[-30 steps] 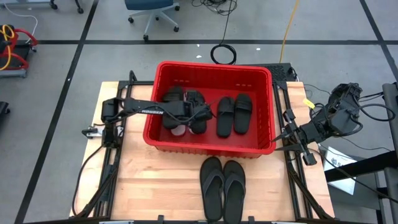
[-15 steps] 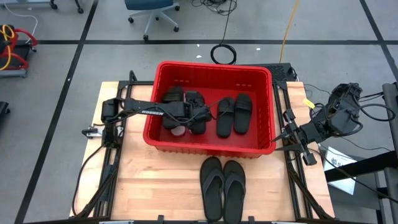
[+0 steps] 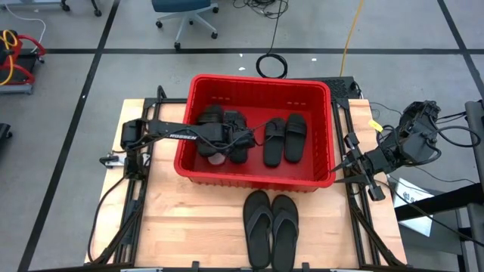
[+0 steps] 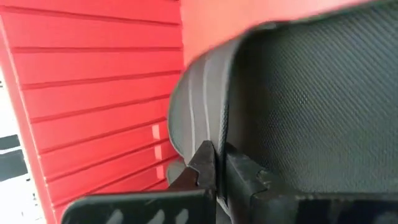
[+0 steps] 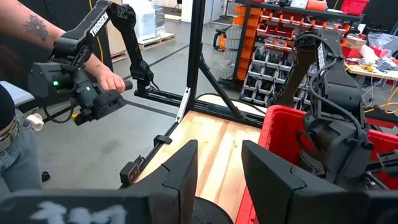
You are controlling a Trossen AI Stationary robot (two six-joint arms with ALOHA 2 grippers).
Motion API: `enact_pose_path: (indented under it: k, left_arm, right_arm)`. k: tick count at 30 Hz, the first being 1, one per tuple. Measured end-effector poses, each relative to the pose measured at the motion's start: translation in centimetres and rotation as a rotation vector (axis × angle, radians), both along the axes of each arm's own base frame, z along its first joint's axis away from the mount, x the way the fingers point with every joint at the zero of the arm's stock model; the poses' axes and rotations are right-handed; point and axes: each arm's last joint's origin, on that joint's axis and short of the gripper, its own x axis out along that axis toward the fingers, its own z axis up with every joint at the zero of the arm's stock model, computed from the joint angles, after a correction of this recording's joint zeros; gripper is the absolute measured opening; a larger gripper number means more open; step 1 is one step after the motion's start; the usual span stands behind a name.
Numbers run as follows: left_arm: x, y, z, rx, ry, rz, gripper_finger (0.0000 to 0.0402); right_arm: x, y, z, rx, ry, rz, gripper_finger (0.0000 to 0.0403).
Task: Pick and place slides into bin
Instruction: Put the black slide into the bin
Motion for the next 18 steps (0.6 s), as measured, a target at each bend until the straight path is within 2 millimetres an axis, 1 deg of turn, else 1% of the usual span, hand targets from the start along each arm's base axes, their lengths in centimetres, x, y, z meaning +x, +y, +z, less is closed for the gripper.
enact_pose_path:
  k: [4, 8, 12, 18]
  left_arm:
    - [-0.30, -0.14, 0.63, -0.003, -0.008, -0.009, 0.0008]
    - [-0.34, -0.16, 0.62, -0.019, -0.019, 0.001, 0.0003]
    - [-0.17, -0.18, 0.40, -0.048, -0.031, -0.001, 0.0010]
    - [-0.19, 0.22, 0.38, -0.053, -0.043, 0.021, 0.0003]
  right_arm:
    - [0.00, 0.00, 0.01, 0.001, -0.001, -0.001, 0.0116]
    - [0.01, 0.01, 0.07, 0.005, -0.005, -0.001, 0.0116]
    - [0.01, 0.01, 0.07, 0.005, -0.006, -0.002, 0.0116]
    - [0.01, 0.01, 0.07, -0.005, -0.009, 0.000, 0.0116]
